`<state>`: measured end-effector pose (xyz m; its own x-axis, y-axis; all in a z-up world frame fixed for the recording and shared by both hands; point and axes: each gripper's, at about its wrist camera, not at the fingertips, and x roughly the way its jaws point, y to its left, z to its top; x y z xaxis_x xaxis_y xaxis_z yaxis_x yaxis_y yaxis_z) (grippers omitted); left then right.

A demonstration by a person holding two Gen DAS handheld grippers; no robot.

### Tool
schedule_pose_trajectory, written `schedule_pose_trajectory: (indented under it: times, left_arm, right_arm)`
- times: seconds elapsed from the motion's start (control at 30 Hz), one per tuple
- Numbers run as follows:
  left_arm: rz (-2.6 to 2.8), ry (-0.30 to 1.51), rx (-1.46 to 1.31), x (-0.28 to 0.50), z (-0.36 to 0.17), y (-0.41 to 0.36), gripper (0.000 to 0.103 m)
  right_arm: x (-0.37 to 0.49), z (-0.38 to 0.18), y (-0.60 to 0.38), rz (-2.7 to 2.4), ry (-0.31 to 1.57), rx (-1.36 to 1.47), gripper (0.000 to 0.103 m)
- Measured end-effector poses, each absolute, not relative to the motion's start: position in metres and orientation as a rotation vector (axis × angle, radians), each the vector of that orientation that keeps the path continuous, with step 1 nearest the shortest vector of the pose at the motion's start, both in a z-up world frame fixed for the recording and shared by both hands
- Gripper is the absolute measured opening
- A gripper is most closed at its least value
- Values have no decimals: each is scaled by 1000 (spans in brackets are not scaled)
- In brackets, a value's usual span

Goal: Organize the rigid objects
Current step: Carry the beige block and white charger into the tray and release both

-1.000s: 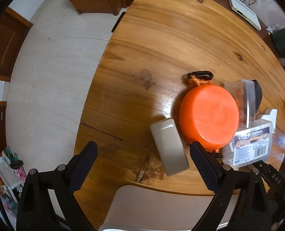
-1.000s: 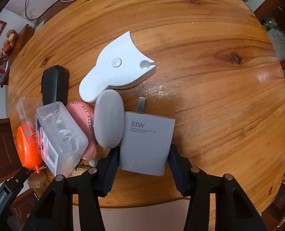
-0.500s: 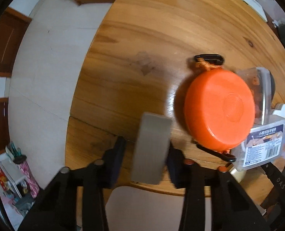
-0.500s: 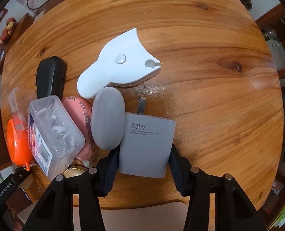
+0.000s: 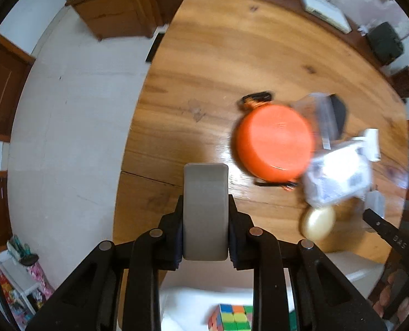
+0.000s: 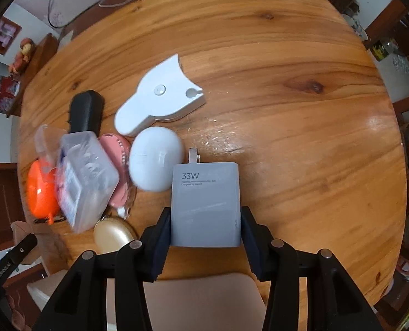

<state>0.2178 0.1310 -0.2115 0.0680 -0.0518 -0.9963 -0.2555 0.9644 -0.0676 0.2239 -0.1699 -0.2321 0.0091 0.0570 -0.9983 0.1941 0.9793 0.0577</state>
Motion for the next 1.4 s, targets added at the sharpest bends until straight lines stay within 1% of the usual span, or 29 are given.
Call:
schedule_pose_trajectory:
  times: [0.1, 0.2, 0.47, 0.6, 0.7, 0.83, 1.0, 1.4]
  left_arm:
    - [122, 1440, -231, 200, -178, 120, 27]
    - [87, 1388, -224, 183, -157, 113, 27]
    - [7, 1253, -184, 141, -88, 91, 27]
    - [-12, 1188, -164, 117, -59, 86, 27]
    - [-17, 1156, -145, 98, -50, 84, 27]
    - [-18, 1148, -122, 72, -48, 82, 27]
    - [-11, 1171, -83, 43, -62, 76, 27]
    - [47, 1363, -84, 2, -153, 74, 27]
  right_arm:
    - [211, -211, -172, -82, 1511, 203, 48]
    - [196, -186, -174, -45, 1465, 213, 48]
    - [163, -101, -172, 93, 1313, 188, 48]
    - [141, -65, -167, 163, 1246, 162, 48]
    - [123, -45, -161, 215, 1201, 135, 48]
    - [88, -27, -152, 283, 1164, 89, 48]
    - [52, -33, -135, 339, 1141, -14, 48]
    - [5, -118, -106, 408, 1294, -178, 48]
